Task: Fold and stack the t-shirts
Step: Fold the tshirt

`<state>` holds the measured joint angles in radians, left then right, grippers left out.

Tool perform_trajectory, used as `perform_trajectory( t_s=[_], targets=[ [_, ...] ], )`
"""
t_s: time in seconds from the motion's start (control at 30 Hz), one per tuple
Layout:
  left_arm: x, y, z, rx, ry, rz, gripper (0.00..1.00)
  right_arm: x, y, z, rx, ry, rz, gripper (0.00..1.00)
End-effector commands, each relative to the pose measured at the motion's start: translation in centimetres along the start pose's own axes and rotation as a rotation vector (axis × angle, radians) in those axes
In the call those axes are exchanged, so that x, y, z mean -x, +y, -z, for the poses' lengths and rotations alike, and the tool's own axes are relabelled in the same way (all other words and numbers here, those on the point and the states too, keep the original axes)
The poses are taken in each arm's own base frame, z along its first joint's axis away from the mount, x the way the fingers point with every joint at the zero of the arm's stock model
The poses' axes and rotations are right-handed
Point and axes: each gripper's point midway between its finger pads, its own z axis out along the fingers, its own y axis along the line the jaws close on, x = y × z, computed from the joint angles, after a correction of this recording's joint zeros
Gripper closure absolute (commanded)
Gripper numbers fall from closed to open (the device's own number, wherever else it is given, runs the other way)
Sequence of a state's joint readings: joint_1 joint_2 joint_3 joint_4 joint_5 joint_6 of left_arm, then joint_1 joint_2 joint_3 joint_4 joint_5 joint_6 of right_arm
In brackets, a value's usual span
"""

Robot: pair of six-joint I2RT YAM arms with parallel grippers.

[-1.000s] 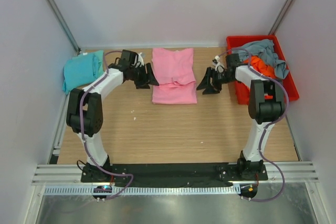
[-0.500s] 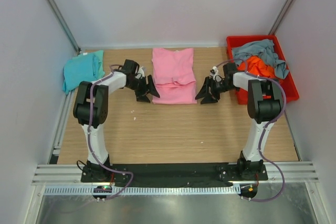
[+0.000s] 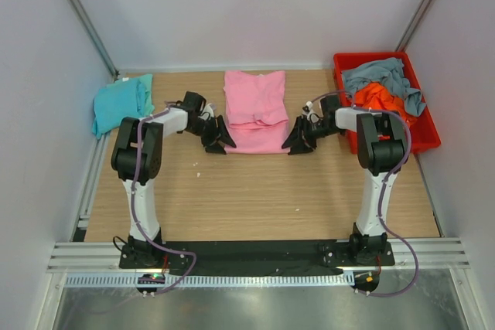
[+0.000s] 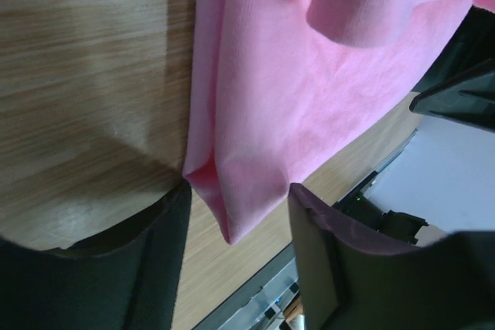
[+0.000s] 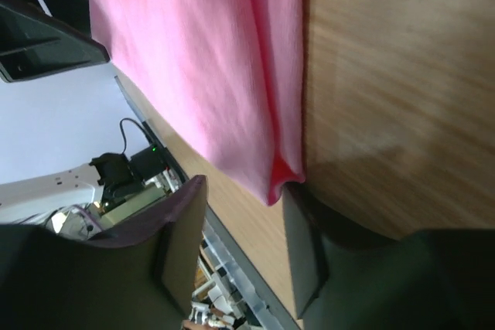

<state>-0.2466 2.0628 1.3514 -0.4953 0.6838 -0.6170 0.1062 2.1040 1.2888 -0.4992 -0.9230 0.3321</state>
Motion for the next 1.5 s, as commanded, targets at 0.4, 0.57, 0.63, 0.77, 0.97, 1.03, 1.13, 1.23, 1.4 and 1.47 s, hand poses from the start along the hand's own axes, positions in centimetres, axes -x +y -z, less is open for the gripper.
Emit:
perform_trajectory(
  t_s=[0.4,0.57,0.63,0.77,0.97,1.03,1.13,1.23,1.4,1.47],
  targets=[
    [0.6,-0.2,-0.7,-0.043,-0.006,0.020,0.93,1.4,1.5,0.8,-0.004,-0.100,0.117,0.99],
    [0.7,-4.9,3.7,-0.127,-0.098,-0.085,1.00,1.3,5.0,3.3,0.020,-0.178,0.219,0.99],
    [0.4,-6.7,5.4,-0.163,-0.124,-0.116,1.00,1.2,7.3,4.9,0.038,-0.223,0.278,0.99],
    [-0.4,-10.2,9.5,-0.221,-0.199,-0.196,1.00,0.3,11.5,8.0,0.075,-0.287,0.375,0.99],
    [-2.2,-13.5,13.9,-0.275,-0.274,-0.275,1.00,-2.4,15.8,11.6,0.111,-0.327,0.462,0.99],
    [-2.8,-13.5,14.3,-0.274,-0.281,-0.279,1.00,-3.2,16.7,12.4,0.124,-0.334,0.478,0.98],
    [-3.6,-13.1,14.3,-0.266,-0.283,-0.278,1.00,-4.0,16.7,12.5,0.130,-0.325,0.466,0.99],
    [-4.0,-12.4,13.7,-0.255,-0.273,-0.269,1.00,-4.0,16.0,12.2,0.111,-0.331,0.458,0.98],
    [-3.1,-11.6,12.7,-0.224,-0.258,-0.270,1.00,-2.7,15.2,11.5,0.094,-0.330,0.450,0.99],
    [-1.8,-11.2,11.8,-0.209,-0.247,-0.265,1.00,-1.2,14.6,10.8,0.077,-0.325,0.442,0.99]
  ],
)
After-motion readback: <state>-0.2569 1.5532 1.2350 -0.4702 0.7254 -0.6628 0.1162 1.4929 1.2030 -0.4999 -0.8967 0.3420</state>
